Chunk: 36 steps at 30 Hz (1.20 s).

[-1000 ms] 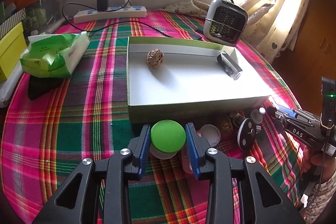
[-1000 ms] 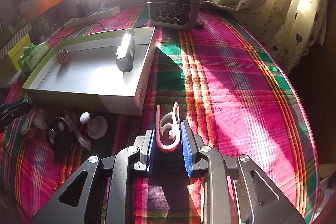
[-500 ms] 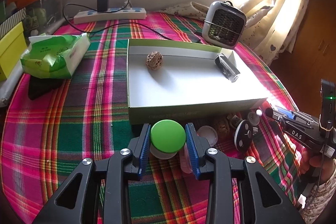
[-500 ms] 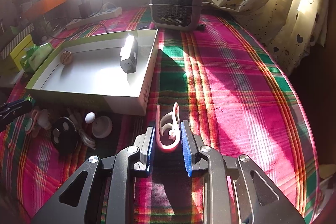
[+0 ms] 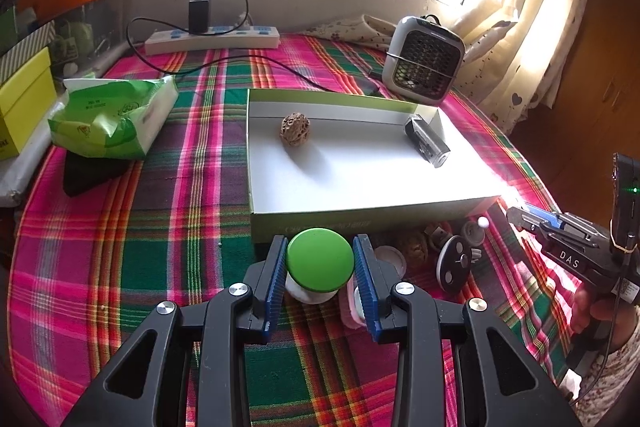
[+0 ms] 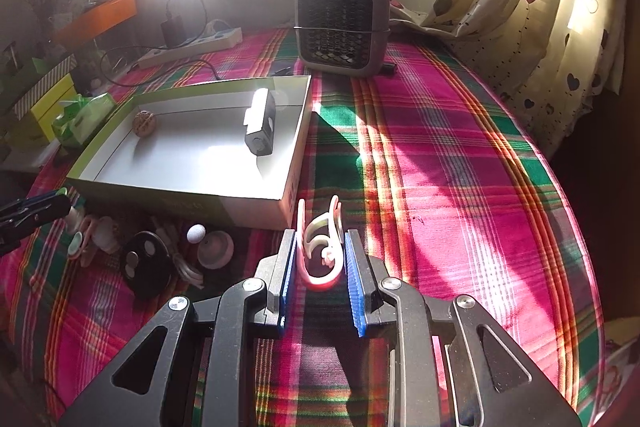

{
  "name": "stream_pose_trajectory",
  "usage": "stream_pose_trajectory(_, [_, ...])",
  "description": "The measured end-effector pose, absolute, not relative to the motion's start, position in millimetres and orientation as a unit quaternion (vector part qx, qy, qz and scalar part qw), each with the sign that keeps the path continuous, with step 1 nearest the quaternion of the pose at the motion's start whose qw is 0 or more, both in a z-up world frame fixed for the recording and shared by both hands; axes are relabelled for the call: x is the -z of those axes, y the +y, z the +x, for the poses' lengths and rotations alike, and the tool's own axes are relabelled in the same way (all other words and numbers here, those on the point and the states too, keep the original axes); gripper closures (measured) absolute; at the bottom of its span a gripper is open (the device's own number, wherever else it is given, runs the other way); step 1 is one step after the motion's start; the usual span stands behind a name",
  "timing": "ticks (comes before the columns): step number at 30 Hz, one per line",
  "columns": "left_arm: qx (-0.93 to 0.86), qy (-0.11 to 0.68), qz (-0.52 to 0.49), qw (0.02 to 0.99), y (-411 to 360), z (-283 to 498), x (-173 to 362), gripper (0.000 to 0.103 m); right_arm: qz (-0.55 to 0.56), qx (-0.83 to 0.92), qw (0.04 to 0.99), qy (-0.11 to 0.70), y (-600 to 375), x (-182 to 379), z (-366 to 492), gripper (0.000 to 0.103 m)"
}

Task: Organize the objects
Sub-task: 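Close left gripper on the green-lidded jar while right gripper lifts the pink hook, then carry the green jar with left gripper while right gripper carries the pink hook into the box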

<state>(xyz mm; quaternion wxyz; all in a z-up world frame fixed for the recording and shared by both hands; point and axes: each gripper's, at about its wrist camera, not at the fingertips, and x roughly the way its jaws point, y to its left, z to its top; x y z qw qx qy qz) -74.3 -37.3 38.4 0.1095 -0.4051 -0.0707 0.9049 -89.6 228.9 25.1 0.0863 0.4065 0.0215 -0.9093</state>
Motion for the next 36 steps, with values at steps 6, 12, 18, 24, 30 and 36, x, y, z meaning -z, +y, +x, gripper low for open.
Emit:
stream_pose_trajectory(6, [-0.907, -0.069, -0.400, 0.115, -34.7, -75.6, -45.7, 0.072, 0.398, 0.912, 0.098, 0.018, 226.2, -34.8, -89.6, 0.079])
stream_pose_trajectory(12, [-0.909, -0.064, -0.394, 0.121, -30.7, -80.8, -54.1, 0.072, 0.389, 0.914, 0.116, 0.007, 223.2, -46.2, -92.5, 0.079])
stream_pose_trajectory(18, [-0.911, -0.062, -0.386, 0.130, -27.2, -90.3, -61.9, 0.072, 0.388, 0.912, 0.129, 0.009, 214.2, -52.3, -100.1, 0.079])
stream_pose_trajectory(24, [-0.911, -0.059, -0.385, 0.136, -24.2, -99.5, -64.7, 0.072, 0.385, 0.912, 0.142, 0.013, 205.1, -57.7, -106.1, 0.079])
stream_pose_trajectory(30, [-0.910, -0.058, -0.387, 0.139, -22.7, -109.0, -64.7, 0.072, 0.386, 0.910, 0.153, 0.019, 195.4, -61.5, -115.8, 0.079])
stream_pose_trajectory(36, [-0.908, -0.057, -0.390, 0.142, -21.5, -119.1, -63.5, 0.072, 0.389, 0.905, 0.170, 0.019, 184.8, -63.8, -128.5, 0.079])
